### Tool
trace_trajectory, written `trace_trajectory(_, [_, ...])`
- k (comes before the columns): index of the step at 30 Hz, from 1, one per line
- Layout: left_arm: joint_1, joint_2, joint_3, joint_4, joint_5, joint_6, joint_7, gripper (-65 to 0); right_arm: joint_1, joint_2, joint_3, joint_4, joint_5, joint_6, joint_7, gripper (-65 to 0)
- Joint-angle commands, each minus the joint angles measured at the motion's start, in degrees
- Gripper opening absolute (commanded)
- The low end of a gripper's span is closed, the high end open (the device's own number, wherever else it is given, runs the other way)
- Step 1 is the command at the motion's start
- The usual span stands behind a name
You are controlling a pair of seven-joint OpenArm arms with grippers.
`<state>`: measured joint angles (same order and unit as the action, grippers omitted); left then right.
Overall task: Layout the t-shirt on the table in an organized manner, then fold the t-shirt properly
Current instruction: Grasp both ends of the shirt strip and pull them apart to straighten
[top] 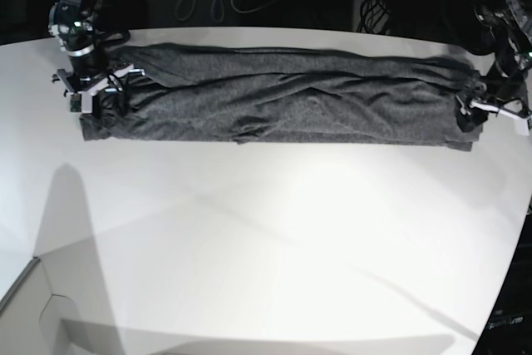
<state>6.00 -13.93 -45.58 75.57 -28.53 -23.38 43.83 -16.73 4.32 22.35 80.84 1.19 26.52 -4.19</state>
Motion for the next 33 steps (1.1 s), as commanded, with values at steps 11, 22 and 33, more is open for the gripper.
trace_trajectory(11, [-0.1, -0.4, 6.2, -2.5, -0.7, -0.3, -1.3, -12.7, -0.3, 0.2, -0.7, 0.1, -1.1, 0.2, -2.5, -33.9])
trace_trajectory(22, [1.3, -0.8, 5.8, -8.4, -0.7, -0.3, -1.4, -37.7, -0.1, 0.3, -0.7, 0.2, -1.1, 0.2, -2.5, -33.9])
trace_trajectory(33, [-0.1, -1.6, 5.8, -9.8, -0.6, -5.2, -1.5, -64.9, -0.4, 0.3, -0.7, 0.2, -1.1, 0.2, -2.5, -33.9])
